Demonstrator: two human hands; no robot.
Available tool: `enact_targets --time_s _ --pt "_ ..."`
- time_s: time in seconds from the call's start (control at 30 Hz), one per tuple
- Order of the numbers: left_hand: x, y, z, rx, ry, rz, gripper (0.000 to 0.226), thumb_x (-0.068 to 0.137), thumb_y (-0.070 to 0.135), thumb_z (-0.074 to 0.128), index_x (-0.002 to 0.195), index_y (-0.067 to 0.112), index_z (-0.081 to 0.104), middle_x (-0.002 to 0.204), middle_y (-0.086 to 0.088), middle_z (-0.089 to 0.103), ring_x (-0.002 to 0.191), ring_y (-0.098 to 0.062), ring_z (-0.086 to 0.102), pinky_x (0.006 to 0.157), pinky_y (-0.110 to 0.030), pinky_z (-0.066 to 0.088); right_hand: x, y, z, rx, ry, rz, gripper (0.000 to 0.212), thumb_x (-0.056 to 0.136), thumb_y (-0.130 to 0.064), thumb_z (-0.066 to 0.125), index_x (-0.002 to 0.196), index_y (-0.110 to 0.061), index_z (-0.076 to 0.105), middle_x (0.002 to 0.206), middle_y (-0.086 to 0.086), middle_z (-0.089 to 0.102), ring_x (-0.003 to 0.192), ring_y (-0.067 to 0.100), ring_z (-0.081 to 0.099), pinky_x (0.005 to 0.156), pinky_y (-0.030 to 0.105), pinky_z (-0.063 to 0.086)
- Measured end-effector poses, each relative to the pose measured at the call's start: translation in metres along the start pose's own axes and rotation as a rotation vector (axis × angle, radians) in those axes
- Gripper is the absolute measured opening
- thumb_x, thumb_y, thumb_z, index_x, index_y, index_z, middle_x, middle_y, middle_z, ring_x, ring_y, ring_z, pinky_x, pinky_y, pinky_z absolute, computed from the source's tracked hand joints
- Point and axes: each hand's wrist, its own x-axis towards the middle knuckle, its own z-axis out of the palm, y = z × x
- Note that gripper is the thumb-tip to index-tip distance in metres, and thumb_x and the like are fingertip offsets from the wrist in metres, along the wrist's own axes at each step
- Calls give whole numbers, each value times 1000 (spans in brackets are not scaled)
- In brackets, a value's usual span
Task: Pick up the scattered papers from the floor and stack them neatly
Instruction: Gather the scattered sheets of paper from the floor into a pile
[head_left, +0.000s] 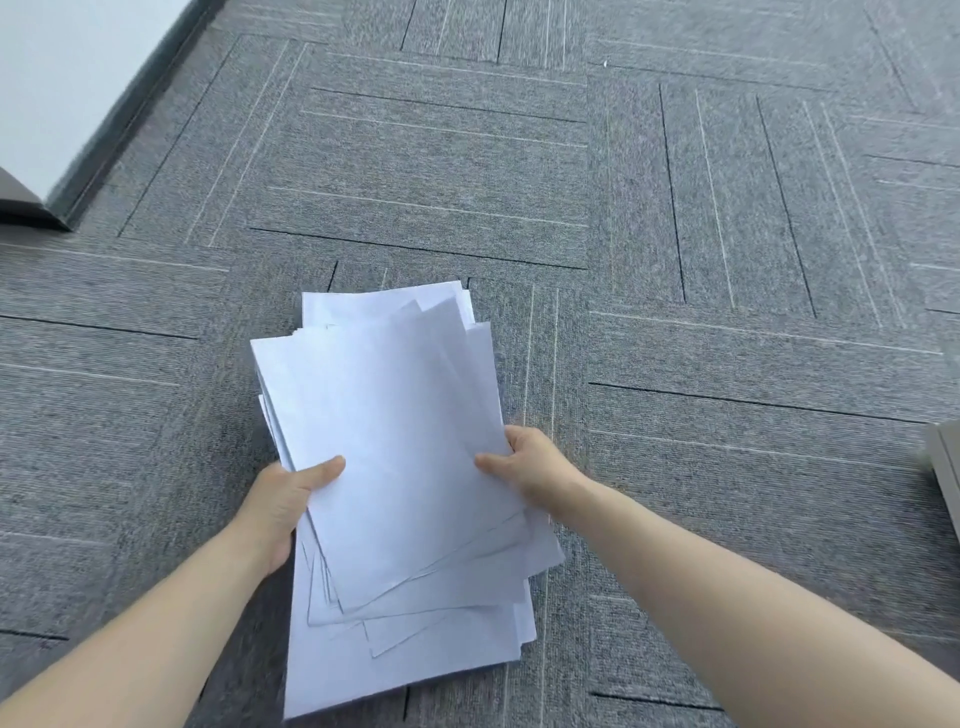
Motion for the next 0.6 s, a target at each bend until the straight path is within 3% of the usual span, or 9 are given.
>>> enact_targets --time_s 0.07,0.17,0.23,0.33,0.47,0.53,0.6 --pt "0 -2 3 16 9 5 30 82 -1 68 111 -5 64 108 -23 68 97 -35 66 95 -52 48 1 -1 -1 -123 35 -8 13 90 -18 66 102 -17 65 97 2 73 86 19 69 88 38 57" --pt "3 -6 5 49 60 36 28 82 -6 65 110 -3 64 107 -23 68 97 -36 66 93 -51 49 2 -3 -10 -400 237 -40 20 89 -32 63 104 -19 62 94 -4 64 91 20 62 82 33 50" --pt "4 -6 6 71 81 65 22 82 -6 66 103 0 66 105 -23 69 94 -36 67 91 -51 51 2 -3 -16 -385 313 -45 22 89 -33 62 107 -22 61 88 -8 58 88 19 59 78 33 48" --pt "4 -2 7 56 60 118 22 83 -6 65 102 5 67 102 -16 71 90 -30 67 89 -44 52 4 -3 -21 -251 335 -77 37 88 -32 67 122 -20 58 87 -5 57 79 16 56 71 31 45" --pt "-3 10 12 -26 -61 177 26 83 -9 61 102 8 68 86 2 77 80 -15 72 75 -30 58 5 -8 -29 56 299 -106 50 81 -35 77 124 -16 59 101 1 68 87 15 67 80 31 55" --pt "-4 16 17 -52 -106 184 26 83 -8 61 102 7 68 90 0 77 84 -18 72 81 -34 56 3 -14 -33 212 218 -89 43 80 -31 79 116 -12 64 103 5 72 85 15 69 74 26 56" --pt "-4 21 21 -101 -142 179 27 81 -6 63 105 5 69 98 -7 76 91 -24 72 89 -40 53 0 -20 -36 397 115 -54 33 81 -21 78 111 -10 68 110 13 74 89 23 71 83 37 59"
